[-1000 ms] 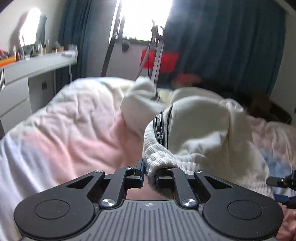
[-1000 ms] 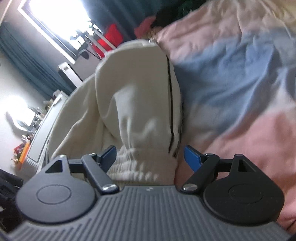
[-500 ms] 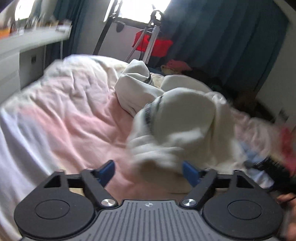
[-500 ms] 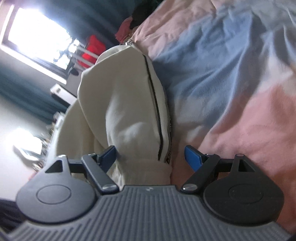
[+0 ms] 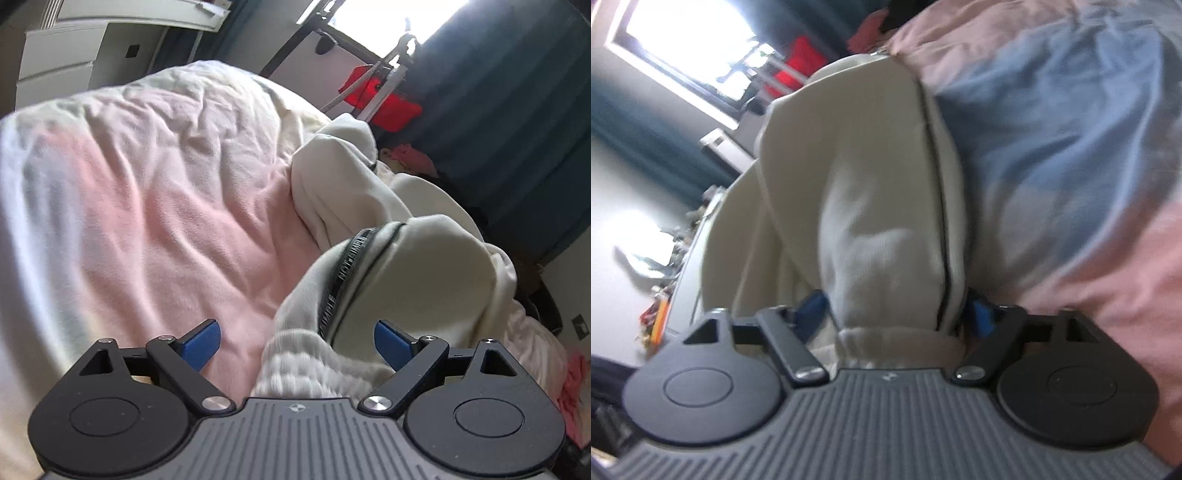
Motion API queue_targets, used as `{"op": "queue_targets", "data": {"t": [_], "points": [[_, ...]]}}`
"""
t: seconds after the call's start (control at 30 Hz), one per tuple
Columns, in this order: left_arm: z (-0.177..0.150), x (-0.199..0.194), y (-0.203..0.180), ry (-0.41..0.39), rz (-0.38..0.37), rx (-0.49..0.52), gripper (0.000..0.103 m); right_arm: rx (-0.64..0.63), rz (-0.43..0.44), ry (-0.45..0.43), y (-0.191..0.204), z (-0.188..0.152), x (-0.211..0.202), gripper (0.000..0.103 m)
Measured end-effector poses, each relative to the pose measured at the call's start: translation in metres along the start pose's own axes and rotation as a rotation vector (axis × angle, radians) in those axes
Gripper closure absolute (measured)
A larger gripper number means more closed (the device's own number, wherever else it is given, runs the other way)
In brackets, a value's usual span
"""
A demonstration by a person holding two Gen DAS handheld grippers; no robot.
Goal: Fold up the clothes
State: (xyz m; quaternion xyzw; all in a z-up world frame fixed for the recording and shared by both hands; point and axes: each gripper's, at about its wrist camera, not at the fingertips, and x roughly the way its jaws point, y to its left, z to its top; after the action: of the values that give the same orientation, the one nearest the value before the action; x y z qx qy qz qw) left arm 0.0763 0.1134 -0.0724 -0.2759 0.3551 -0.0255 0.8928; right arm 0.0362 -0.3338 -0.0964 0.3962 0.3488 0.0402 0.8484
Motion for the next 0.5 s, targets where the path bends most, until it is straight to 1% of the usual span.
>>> {"op": "queue_targets", "data": {"t": [0.03, 0.07, 0.1, 0.13, 0.17, 0.23, 0.3, 0.33, 0.37, 0.4, 0.43, 0.5], "points": [[0.0, 0.003, 0.005, -0.008, -0.008, -0.035, 0.02, -0.001, 0.003, -0.005, 0.0, 0.0, -0.002, 0.042], [0.001, 0.006, 0.01, -0.015, -0.017, -0.069, 0.022, 0.002, 0.008, -0.011, 0.0, -0.001, -0.005, 0.044], [0.001, 0.01, 0.016, -0.004, -0.038, -0.11, 0.024, 0.002, 0.012, -0.02, 0.0, -0.002, -0.007, 0.044], [0.001, 0.014, 0.021, 0.006, -0.067, -0.153, 0.028, 0.002, 0.015, -0.03, 0.001, -0.003, -0.01, 0.044], [0.001, 0.016, 0.024, 0.006, -0.091, -0.182, 0.034, -0.003, 0.013, -0.035, 0.002, -0.005, -0.01, 0.044], [0.0, 0.018, 0.024, 0.009, -0.121, -0.191, 0.037, -0.015, -0.009, -0.018, 0.001, -0.008, -0.005, 0.044], [-0.003, 0.02, 0.019, 0.029, -0.143, -0.163, 0.038, -0.015, -0.012, -0.004, -0.001, -0.01, -0.001, 0.042], [-0.005, 0.019, 0.015, 0.02, -0.131, -0.145, 0.039, -0.018, -0.003, 0.003, -0.001, -0.01, 0.0, 0.042], [-0.006, 0.018, 0.011, 0.012, -0.118, -0.127, 0.044, -0.018, 0.014, 0.011, -0.001, -0.01, -0.001, 0.042], [-0.006, 0.017, 0.008, 0.007, -0.107, -0.106, 0.052, -0.012, 0.035, 0.017, -0.001, -0.009, -0.001, 0.042], [-0.005, 0.015, 0.008, 0.001, -0.091, -0.093, 0.057, -0.009, 0.051, 0.02, -0.001, -0.009, -0.002, 0.043], [-0.004, 0.009, 0.01, -0.016, -0.102, -0.12, 0.076, -0.023, 0.054, 0.014, 0.002, -0.013, -0.008, 0.057]]}}
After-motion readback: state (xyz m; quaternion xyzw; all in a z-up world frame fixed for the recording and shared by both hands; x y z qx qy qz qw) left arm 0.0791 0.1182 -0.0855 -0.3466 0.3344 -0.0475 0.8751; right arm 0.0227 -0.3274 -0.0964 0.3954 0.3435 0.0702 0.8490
